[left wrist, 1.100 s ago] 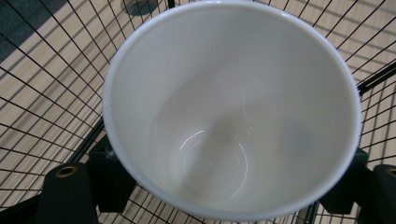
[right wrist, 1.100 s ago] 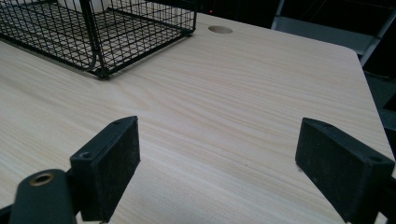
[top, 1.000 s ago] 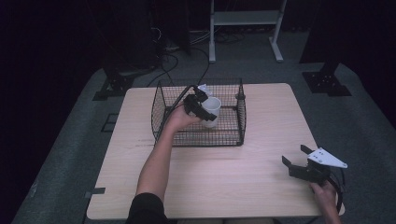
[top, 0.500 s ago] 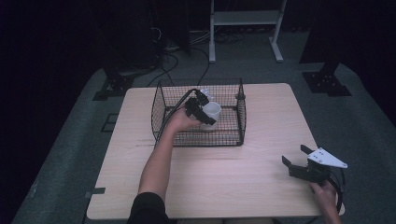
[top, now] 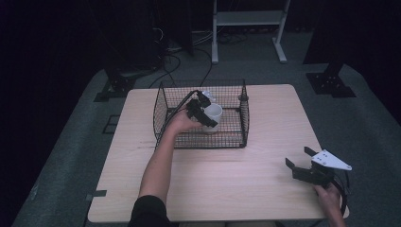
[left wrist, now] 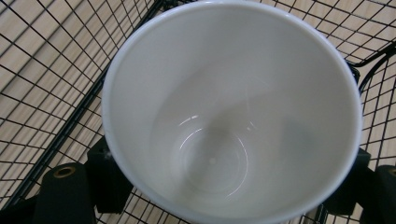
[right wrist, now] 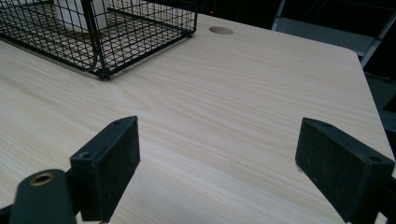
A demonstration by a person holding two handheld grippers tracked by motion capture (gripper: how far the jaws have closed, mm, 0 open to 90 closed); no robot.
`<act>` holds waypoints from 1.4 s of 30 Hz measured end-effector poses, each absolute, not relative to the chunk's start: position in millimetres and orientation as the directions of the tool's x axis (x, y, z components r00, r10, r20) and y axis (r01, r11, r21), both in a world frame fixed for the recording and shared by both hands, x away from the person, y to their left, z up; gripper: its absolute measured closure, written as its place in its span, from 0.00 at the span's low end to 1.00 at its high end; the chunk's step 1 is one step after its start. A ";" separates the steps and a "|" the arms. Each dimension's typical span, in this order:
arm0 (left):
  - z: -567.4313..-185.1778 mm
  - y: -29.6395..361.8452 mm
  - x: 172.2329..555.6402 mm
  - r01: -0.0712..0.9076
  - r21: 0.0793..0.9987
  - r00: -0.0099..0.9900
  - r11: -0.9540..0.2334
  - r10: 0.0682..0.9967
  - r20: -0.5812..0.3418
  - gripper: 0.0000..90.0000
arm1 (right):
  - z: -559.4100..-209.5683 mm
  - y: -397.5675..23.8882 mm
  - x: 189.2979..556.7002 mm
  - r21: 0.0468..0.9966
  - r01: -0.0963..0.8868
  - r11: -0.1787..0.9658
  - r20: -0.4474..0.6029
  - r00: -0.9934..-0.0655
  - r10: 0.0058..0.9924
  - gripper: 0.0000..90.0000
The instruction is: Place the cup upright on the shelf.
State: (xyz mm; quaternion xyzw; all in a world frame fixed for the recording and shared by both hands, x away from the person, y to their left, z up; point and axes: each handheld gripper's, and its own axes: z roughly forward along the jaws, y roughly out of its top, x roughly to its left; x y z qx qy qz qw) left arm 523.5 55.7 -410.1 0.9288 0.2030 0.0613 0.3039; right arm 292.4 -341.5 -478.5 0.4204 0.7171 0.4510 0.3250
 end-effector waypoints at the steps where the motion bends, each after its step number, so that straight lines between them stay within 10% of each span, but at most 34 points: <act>1: -409.9 56.1 523.2 0.339 0.591 0.910 -0.732 0.415 -0.008 0.23 | -478.6 -341.3 292.4 0.920 0.309 0.241 -0.088 -0.436 0.896 0.15; 42: -363.2 77.2 489.4 0.287 0.684 0.902 -0.671 0.430 0.044 0.08 | -478.7 -340.9 292.7 0.918 0.312 0.243 -0.089 -0.436 0.895 0.15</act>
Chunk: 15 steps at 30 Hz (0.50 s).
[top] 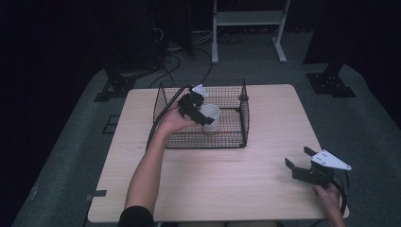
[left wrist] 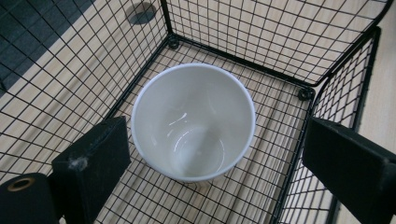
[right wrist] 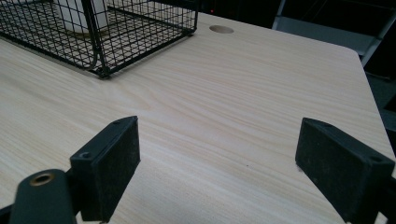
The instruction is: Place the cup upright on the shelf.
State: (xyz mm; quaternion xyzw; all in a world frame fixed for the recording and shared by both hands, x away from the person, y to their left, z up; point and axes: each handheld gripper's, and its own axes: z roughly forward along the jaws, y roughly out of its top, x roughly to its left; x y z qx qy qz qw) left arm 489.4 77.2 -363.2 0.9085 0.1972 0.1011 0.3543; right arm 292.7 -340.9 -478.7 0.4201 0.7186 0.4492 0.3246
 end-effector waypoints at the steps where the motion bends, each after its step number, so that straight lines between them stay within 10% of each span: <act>1: -361.7 77.7 488.1 0.285 0.686 0.902 -0.669 0.430 0.045 0.08 | -478.7 -340.9 292.7 0.918 0.312 0.243 -0.089 -0.436 0.895 0.15; 15: -346.2 90.1 464.1 0.248 0.720 0.903 -0.648 0.423 0.071 0.08 | -478.8 -341.0 292.8 0.918 0.313 0.243 -0.089 -0.436 0.896 0.15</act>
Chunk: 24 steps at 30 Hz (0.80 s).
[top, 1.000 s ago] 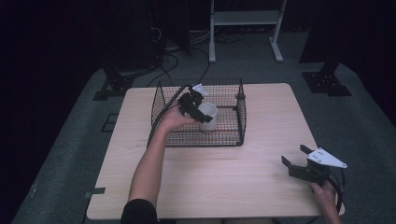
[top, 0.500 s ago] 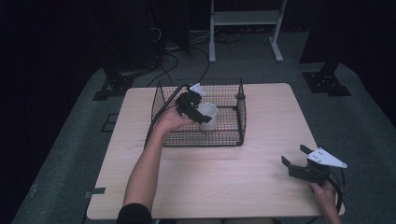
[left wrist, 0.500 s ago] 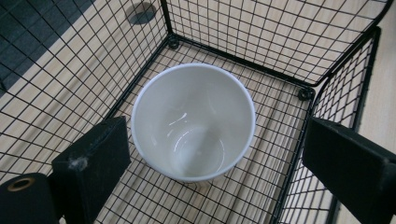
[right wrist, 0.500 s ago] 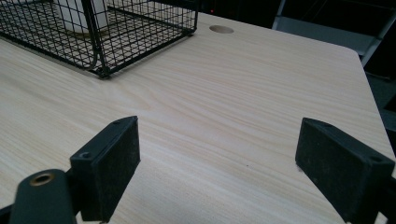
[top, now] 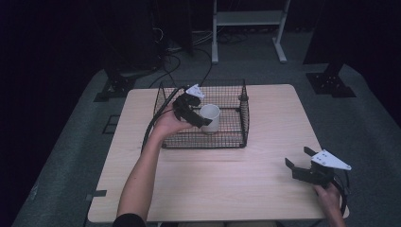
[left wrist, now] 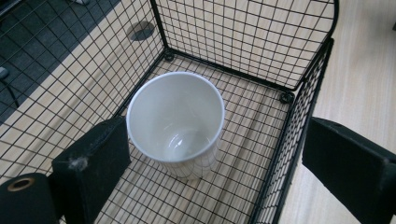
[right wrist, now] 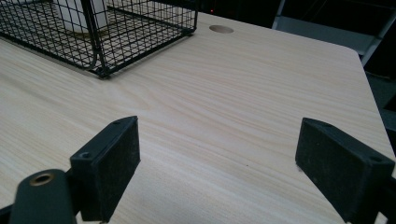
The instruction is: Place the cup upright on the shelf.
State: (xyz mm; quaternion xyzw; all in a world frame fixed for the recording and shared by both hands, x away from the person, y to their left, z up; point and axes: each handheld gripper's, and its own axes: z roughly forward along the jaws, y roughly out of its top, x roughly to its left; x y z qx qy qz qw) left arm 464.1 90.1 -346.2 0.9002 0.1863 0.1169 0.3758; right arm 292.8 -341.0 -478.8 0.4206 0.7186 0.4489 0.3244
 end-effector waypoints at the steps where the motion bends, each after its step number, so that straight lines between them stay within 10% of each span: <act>1: -345.0 91.2 461.5 0.242 0.723 0.904 -0.647 0.421 0.074 0.08 | -478.7 -341.0 292.8 0.918 0.314 0.243 -0.088 -0.436 0.896 0.15; 24: -346.1 106.6 426.2 0.224 0.751 0.901 -0.621 0.426 0.083 0.08 | -479.1 -340.8 293.2 0.916 0.318 0.246 -0.091 -0.432 0.897 0.15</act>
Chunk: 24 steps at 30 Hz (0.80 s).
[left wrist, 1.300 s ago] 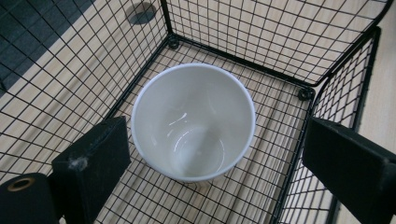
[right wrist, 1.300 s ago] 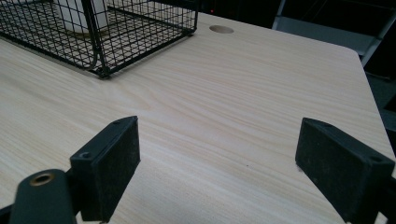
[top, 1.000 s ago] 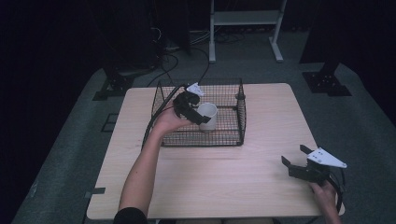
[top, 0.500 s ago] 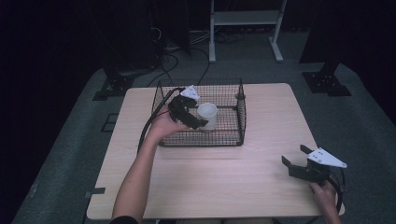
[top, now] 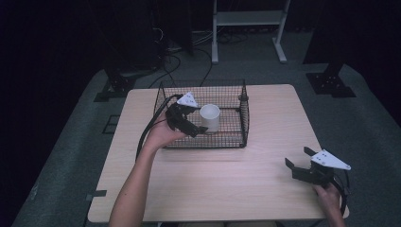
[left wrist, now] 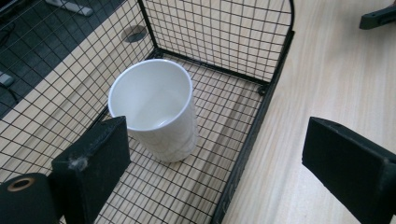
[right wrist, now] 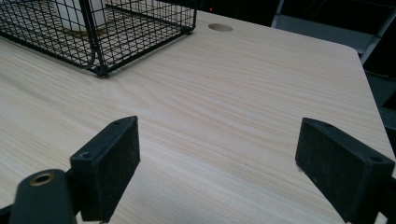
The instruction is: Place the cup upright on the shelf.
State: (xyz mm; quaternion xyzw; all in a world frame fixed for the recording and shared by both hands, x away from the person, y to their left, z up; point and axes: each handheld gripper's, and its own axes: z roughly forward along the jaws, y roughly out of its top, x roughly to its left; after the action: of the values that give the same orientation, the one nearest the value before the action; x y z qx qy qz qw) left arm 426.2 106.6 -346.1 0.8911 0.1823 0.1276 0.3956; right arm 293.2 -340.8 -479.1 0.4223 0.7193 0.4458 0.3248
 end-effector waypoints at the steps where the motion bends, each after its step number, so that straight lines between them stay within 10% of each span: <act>1: -346.5 106.8 424.6 0.225 0.752 0.900 -0.620 0.427 0.083 0.08 | -479.1 -340.8 293.3 0.916 0.318 0.246 -0.091 -0.432 0.897 0.15; 24: -354.0 115.9 391.2 0.207 0.768 0.904 -0.606 0.419 0.087 0.08 | -479.1 -340.4 293.3 0.915 0.320 0.244 -0.089 -0.431 0.898 0.15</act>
State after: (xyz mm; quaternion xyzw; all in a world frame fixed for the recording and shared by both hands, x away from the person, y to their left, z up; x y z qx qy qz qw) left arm 391.2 115.9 -354.0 0.8865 0.1765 0.1302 0.4074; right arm 293.3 -340.4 -479.1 0.4235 0.7191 0.4455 0.3241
